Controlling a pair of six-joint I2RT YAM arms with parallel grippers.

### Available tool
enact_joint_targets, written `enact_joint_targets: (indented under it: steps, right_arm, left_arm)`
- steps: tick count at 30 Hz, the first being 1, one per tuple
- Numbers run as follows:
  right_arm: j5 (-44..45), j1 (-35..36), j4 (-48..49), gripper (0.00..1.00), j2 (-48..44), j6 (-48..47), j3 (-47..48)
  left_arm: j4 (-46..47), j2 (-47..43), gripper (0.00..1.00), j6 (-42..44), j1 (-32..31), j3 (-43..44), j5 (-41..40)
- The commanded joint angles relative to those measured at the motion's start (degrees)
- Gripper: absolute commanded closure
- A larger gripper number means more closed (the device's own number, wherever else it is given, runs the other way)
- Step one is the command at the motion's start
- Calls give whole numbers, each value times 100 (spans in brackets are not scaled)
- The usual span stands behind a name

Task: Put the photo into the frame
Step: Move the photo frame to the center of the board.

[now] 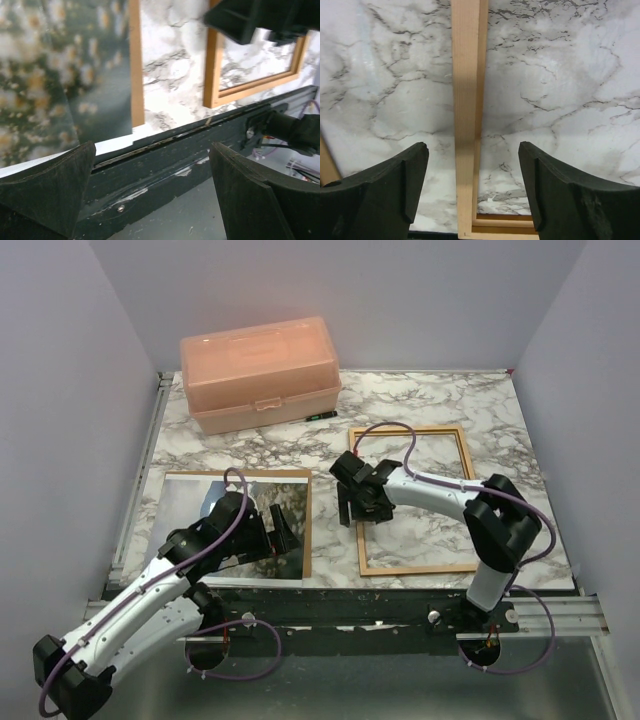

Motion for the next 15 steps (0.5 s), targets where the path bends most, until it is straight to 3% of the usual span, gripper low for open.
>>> enact_joint_targets:
  steps: [1, 8, 15]
  right_arm:
    - [-218, -32, -131, 17, -494, -51, 196]
    - [-989, -33, 288, 14, -772, 6, 134]
    - [-1979, -33, 972, 13, -786, 186, 39]
  left_arm:
    - [-450, 509, 1, -27, 33, 163, -357]
    - [-956, 1264, 2, -41, 143, 363, -1123]
    - [-891, 1510, 2, 240, 598, 332, -1091]
